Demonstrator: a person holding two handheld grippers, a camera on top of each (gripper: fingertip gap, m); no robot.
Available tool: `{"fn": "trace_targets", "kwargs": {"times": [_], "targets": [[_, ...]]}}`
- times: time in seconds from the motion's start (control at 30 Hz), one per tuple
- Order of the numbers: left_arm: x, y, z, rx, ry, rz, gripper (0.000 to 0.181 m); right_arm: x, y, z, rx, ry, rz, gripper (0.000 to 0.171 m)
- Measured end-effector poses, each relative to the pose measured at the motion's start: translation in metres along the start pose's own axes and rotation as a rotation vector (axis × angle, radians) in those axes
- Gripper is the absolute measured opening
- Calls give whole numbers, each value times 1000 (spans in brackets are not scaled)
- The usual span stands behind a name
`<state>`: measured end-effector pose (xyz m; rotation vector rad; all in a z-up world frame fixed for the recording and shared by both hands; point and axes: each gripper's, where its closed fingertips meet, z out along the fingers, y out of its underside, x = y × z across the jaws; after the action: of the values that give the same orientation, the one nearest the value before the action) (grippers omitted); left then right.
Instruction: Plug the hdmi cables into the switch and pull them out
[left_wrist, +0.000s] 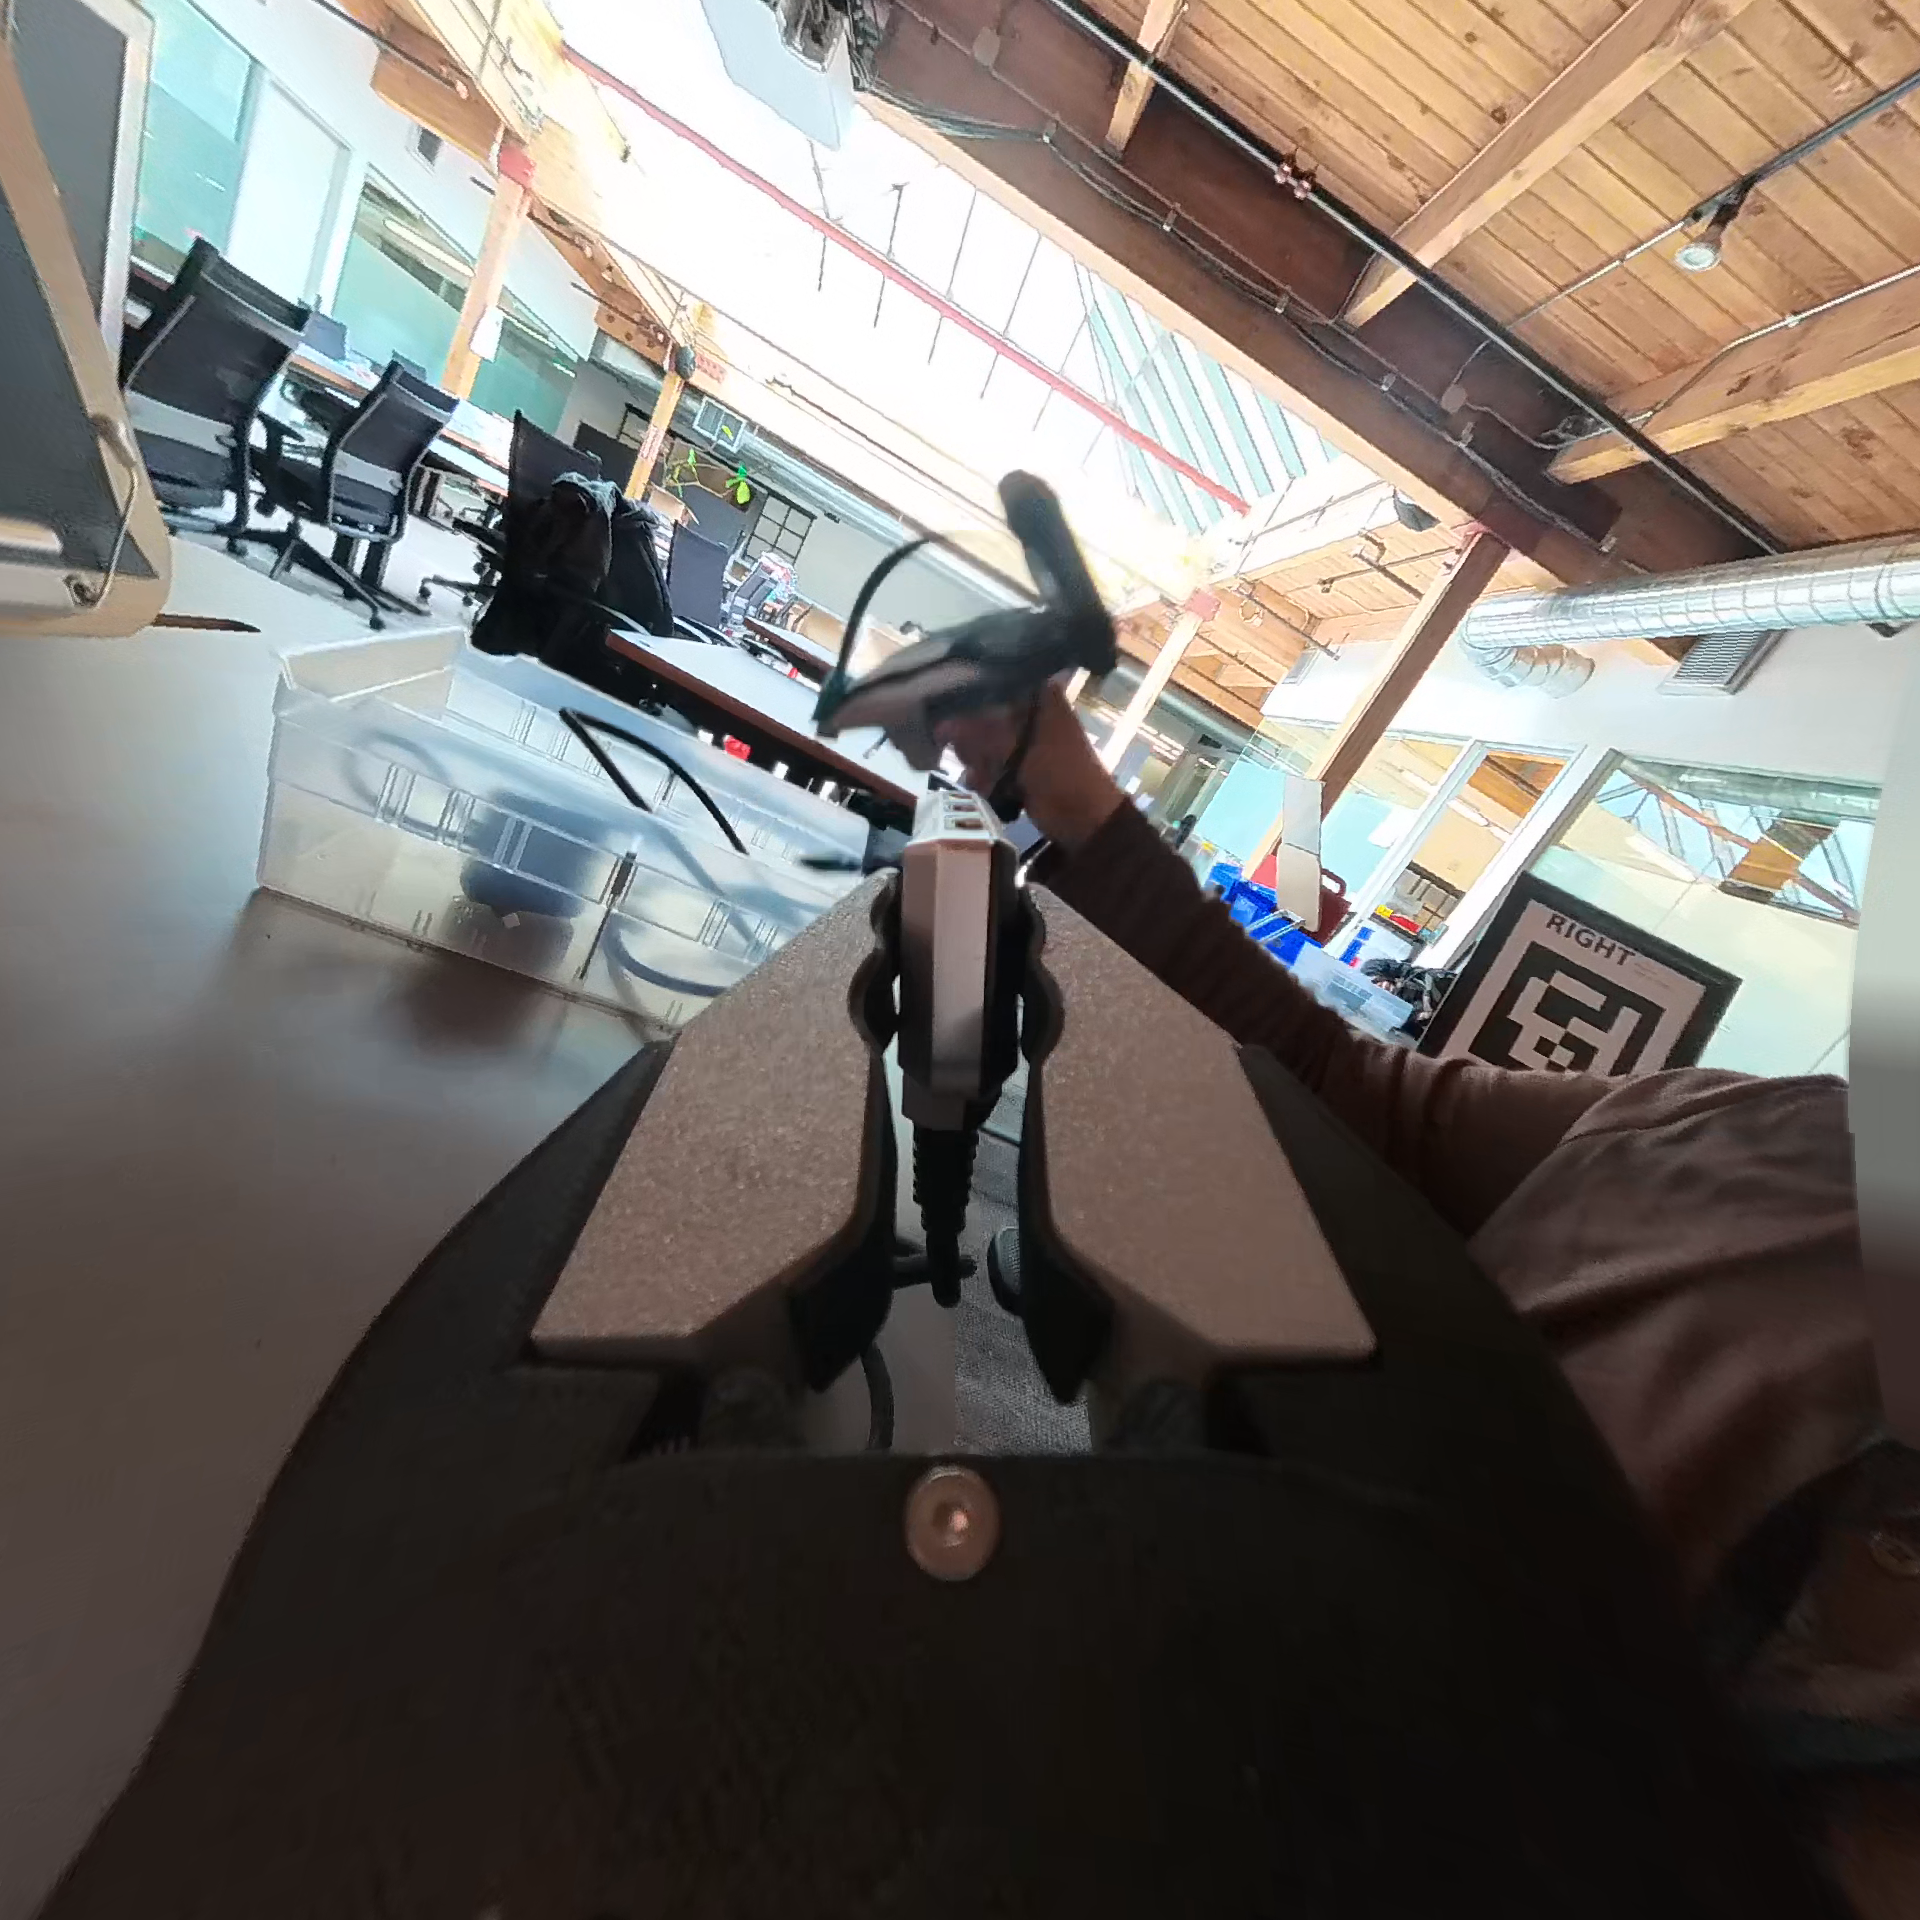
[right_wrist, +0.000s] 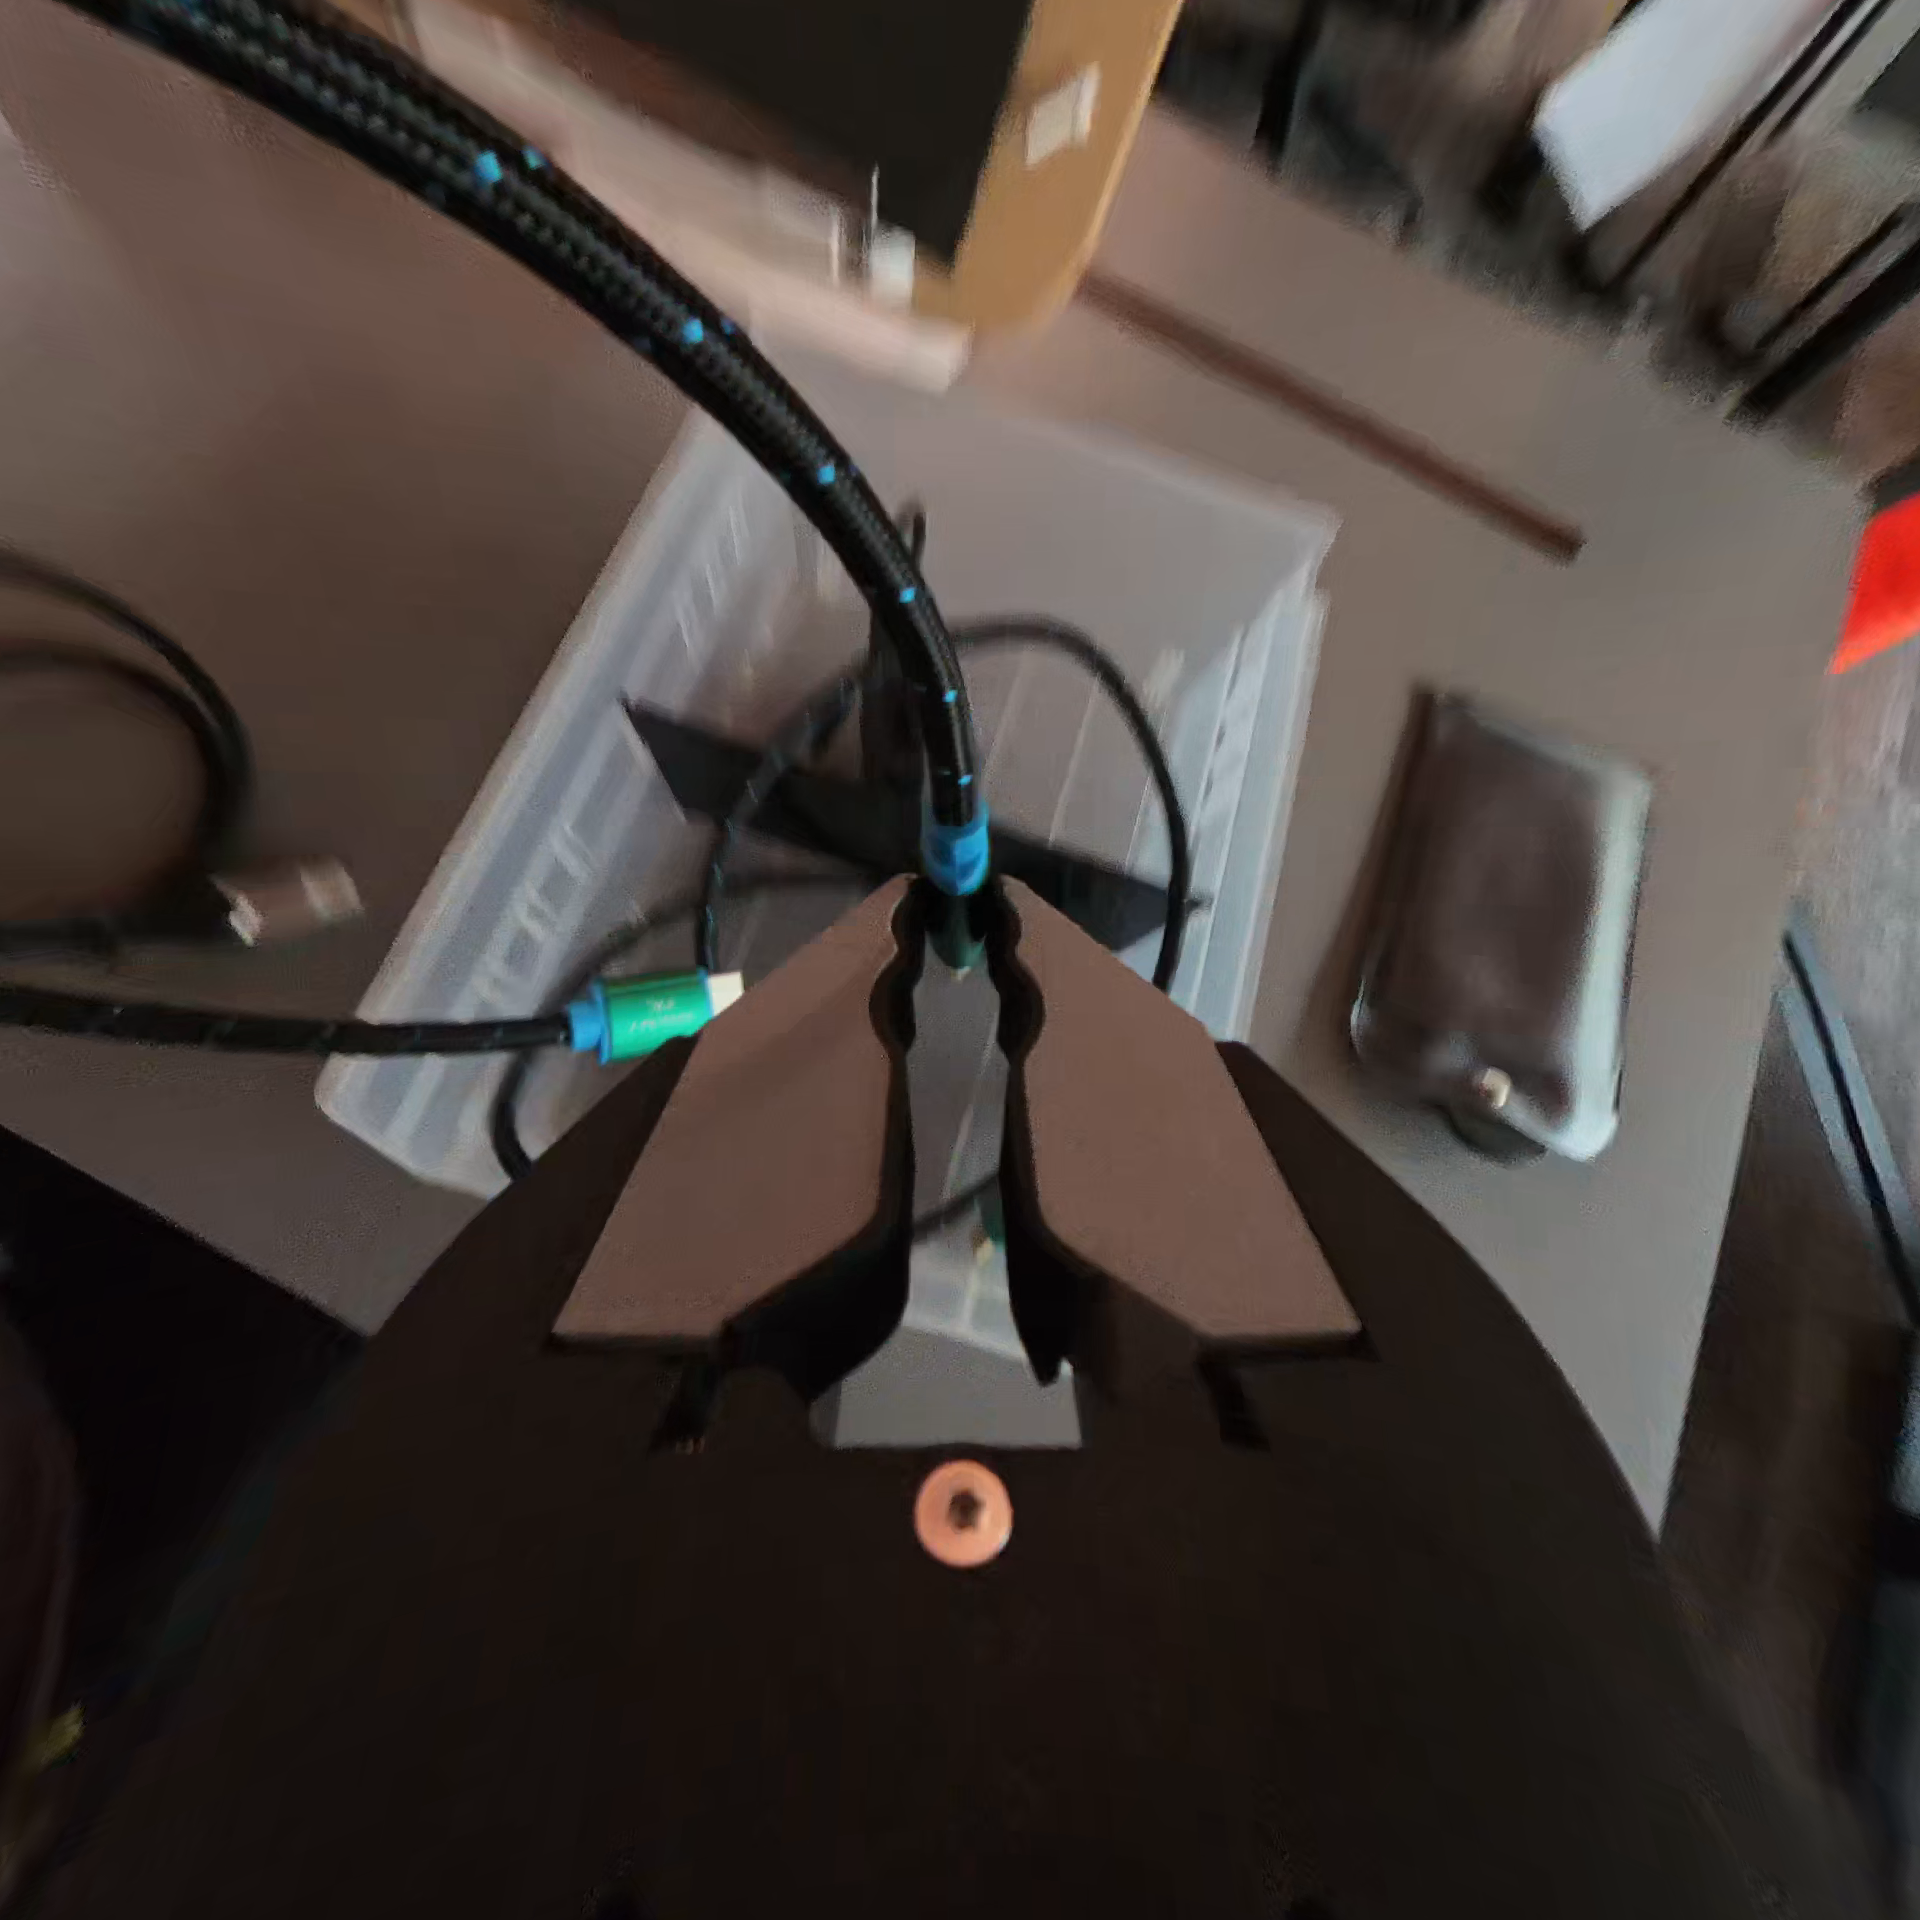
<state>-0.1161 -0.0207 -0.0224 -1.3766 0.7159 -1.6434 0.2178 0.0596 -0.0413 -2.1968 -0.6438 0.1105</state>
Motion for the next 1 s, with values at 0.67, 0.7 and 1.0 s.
{"fn": "trace_targets", "kwargs": {"times": [0.67, 0.7, 1.0], "targets": [[49, -52, 119, -210, 90, 246, 18, -231, -127, -52, 475, -789, -204, 28], [48, -54, 118, -211, 73, 255, 18, -231, -129, -50, 456, -824, -193, 26], [53, -129, 31, -23, -186, 352, 18, -161, -211, -94, 563, -577, -272, 16]]}}
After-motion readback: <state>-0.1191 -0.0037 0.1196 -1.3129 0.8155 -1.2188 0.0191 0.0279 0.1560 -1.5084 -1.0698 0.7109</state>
